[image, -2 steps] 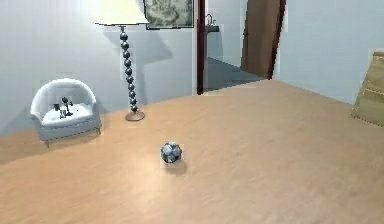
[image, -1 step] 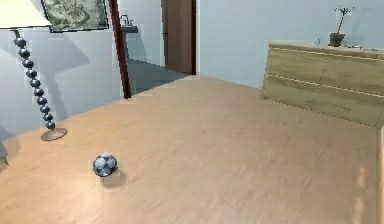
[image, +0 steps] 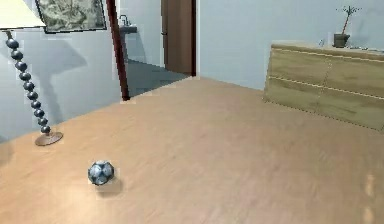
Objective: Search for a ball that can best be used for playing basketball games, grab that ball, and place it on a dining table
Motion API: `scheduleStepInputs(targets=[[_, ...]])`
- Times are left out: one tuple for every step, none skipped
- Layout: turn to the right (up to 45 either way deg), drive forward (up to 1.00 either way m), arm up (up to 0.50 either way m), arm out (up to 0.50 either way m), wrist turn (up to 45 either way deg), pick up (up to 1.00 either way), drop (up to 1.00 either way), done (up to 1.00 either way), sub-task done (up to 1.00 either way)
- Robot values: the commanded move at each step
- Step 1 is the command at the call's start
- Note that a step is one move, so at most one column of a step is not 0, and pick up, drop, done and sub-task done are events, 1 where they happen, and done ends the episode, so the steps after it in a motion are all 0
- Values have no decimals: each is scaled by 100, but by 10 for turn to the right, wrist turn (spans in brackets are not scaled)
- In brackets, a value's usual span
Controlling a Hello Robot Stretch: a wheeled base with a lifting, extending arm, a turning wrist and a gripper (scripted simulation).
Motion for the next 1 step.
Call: scheduleStepInputs(targets=[[0, 100, 0, 0, 0, 0, 0, 0, 0]])
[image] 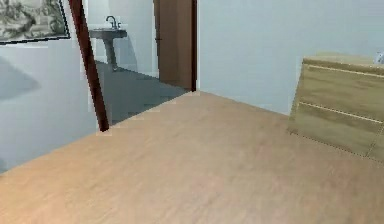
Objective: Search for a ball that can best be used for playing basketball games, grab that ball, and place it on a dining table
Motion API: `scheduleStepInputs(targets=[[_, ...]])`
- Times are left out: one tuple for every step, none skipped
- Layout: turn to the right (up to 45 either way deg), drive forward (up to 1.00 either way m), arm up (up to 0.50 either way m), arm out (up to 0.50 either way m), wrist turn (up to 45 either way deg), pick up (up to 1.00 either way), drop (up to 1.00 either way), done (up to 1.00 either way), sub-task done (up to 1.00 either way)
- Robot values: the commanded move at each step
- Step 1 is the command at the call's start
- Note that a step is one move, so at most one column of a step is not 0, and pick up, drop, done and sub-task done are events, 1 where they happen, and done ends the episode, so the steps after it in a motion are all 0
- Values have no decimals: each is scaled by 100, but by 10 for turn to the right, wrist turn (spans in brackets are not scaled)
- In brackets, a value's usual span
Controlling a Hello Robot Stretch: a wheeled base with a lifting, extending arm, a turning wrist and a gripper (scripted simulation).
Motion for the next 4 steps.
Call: scheduleStepInputs(targets=[[0, 30, 0, 0, 0, 0, 0, 0, 0], [-30, 0, 0, 0, 0, 0, 0, 0, 0], [0, 50, 0, 0, 0, 0, 0, 0, 0], [-120, 0, 0, 0, 0, 0, 0, 0, 0]])
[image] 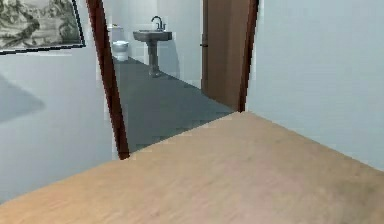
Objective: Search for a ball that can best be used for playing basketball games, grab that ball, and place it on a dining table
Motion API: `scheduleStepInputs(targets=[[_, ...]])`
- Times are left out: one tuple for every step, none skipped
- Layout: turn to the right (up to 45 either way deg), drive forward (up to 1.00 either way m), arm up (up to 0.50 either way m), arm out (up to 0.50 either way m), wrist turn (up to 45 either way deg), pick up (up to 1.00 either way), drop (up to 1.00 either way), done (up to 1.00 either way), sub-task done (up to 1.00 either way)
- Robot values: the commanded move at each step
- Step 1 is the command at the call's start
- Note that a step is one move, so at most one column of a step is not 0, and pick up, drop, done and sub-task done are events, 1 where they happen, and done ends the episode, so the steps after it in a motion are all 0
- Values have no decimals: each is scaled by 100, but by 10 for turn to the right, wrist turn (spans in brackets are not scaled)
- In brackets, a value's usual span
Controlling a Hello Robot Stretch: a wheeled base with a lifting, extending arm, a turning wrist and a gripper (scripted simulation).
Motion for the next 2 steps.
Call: scheduleStepInputs(targets=[[0, 100, 0, 0, 0, 0, 0, 0, 0], [-30, 0, 0, 0, 0, 0, 0, 0, 0]])
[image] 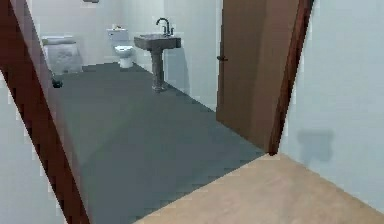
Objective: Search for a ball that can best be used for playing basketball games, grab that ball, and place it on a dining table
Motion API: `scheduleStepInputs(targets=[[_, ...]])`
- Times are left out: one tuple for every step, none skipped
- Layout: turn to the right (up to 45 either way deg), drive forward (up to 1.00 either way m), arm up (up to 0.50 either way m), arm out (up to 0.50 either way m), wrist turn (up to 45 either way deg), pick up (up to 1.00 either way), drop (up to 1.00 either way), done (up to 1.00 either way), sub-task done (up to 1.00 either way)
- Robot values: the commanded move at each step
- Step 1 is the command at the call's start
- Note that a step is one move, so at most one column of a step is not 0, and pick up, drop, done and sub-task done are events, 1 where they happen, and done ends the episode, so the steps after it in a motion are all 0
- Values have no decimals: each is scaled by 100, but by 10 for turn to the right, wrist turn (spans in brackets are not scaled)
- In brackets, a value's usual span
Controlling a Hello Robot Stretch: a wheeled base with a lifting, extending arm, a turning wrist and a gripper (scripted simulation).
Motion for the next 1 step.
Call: scheduleStepInputs(targets=[[0, 100, 0, 0, 0, 0, 0, 0, 0]])
